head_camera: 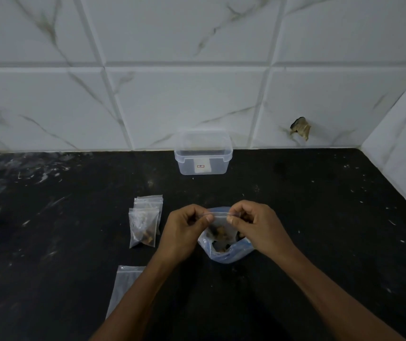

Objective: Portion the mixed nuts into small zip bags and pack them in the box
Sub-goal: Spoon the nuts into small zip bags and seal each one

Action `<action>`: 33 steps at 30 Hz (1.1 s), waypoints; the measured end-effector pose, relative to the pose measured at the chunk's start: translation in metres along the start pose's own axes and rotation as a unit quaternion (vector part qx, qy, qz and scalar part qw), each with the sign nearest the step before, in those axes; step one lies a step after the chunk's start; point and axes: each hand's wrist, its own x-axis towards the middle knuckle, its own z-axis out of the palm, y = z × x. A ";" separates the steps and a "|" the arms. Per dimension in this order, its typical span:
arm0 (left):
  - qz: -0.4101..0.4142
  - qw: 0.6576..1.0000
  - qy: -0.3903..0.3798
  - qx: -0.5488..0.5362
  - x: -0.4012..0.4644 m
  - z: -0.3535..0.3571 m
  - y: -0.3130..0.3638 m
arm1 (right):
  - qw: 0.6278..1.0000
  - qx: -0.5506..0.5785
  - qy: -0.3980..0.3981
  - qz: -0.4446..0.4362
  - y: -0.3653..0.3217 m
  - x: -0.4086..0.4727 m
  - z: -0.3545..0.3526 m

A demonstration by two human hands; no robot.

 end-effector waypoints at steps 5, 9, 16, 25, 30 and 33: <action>-0.029 0.999 0.012 0.009 -0.010 -0.018 -0.001 | 0.998 0.045 -0.048 -0.002 -0.006 0.000 0.012; -0.039 0.999 0.031 0.012 -0.021 -0.040 -0.005 | 0.995 0.090 -0.053 0.000 -0.017 0.009 0.032; -0.108 0.990 0.070 0.060 -0.036 -0.090 -0.029 | 0.953 0.250 -0.120 0.123 -0.043 0.036 0.086; -0.179 0.967 0.166 0.069 -0.029 -0.128 -0.069 | 0.932 0.249 -0.156 0.214 -0.046 0.064 0.150; -0.202 0.963 0.162 0.080 -0.020 -0.131 -0.090 | 0.956 0.112 -0.142 0.229 -0.036 0.066 0.174; -0.215 0.959 0.160 0.089 -0.016 -0.132 -0.099 | 0.963 0.080 -0.136 0.219 -0.033 0.064 0.183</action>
